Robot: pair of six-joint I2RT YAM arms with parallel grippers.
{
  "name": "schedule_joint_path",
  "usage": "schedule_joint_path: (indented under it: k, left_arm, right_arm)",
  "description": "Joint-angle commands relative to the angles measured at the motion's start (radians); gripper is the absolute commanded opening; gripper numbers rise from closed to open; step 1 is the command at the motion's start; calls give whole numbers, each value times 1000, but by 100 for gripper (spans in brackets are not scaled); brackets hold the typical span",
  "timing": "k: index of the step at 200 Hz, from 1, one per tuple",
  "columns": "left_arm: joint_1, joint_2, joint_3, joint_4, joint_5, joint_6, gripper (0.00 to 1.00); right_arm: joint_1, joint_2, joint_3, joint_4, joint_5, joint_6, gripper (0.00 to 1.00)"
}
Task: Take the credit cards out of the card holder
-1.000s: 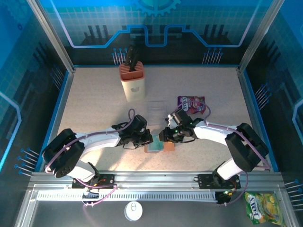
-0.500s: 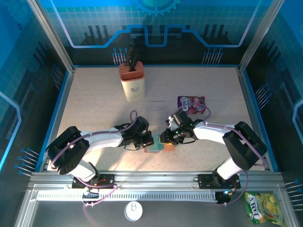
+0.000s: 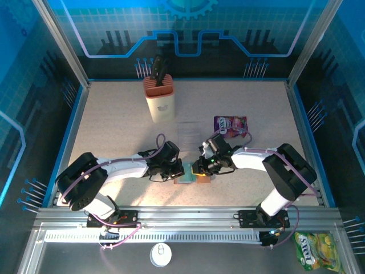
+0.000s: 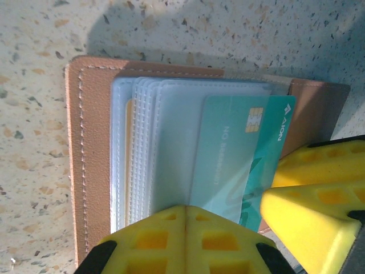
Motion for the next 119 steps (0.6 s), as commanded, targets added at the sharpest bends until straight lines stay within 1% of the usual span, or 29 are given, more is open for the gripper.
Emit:
schedule_joint_path:
  k: [1, 47, 97, 119]
  left_arm:
    - [-5, 3, -14, -46, -35, -4, 3]
    - [-5, -2, -27, -34, -38, -16, 3]
    - [-6, -8, -28, -38, -41, -16, 3]
    - [-6, -10, -28, -38, -40, -16, 2]
  right_arm:
    - [-14, 7, -16, 38, -35, 18, 21]
    - [-25, -4, -21, 38, -38, 14, 13]
    - [-54, -31, -41, 11, -27, -4, 12]
    - [-67, -57, -50, -27, -21, -27, 11]
